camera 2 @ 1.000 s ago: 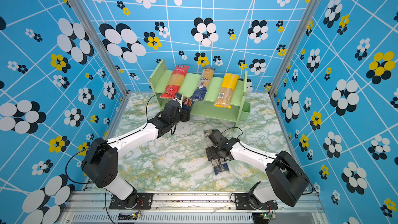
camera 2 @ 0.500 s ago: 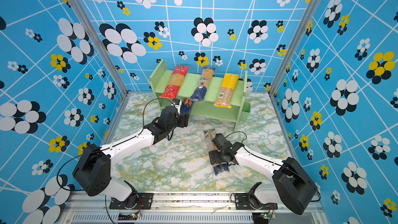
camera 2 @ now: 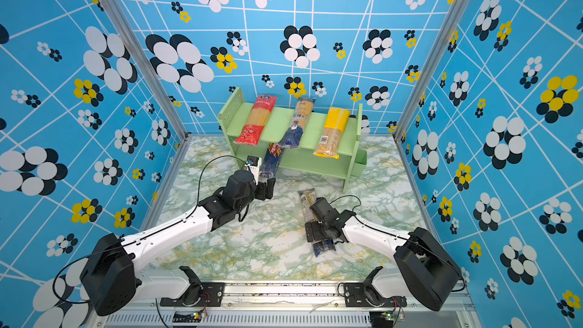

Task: Arrange pasta packages on shelves
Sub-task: Rotate the pasta bag at the center of the table.

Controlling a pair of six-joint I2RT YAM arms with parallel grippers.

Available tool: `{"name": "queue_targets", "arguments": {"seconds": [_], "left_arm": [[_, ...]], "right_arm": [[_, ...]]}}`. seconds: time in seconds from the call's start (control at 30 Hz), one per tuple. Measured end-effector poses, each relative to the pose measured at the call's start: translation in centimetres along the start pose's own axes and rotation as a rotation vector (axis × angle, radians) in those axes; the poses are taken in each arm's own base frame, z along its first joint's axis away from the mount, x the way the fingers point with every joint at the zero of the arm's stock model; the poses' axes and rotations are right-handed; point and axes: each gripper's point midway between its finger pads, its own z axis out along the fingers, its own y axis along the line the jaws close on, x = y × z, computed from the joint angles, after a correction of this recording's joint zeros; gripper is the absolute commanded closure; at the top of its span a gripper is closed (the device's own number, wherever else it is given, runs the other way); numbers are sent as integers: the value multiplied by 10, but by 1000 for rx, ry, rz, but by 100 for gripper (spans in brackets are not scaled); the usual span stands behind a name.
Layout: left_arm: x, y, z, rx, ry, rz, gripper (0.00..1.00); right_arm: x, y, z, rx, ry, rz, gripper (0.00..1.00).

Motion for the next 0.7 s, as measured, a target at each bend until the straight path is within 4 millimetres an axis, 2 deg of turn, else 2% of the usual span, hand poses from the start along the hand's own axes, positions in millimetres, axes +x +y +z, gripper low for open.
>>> {"name": "queue_targets", "arguments": {"seconds": [0.13, 0.43, 0.7], "left_arm": [[22, -1, -10, 4, 22, -4, 10], [95, 0, -35, 25, 108, -42, 9], [126, -16, -52, 82, 139, -45, 8]], "right_arm": [[-7, 12, 1, -58, -19, 31, 1], [-22, 45, 6, -198, -9, 67, 1], [-37, 83, 11, -372, 9, 89, 2]]}}
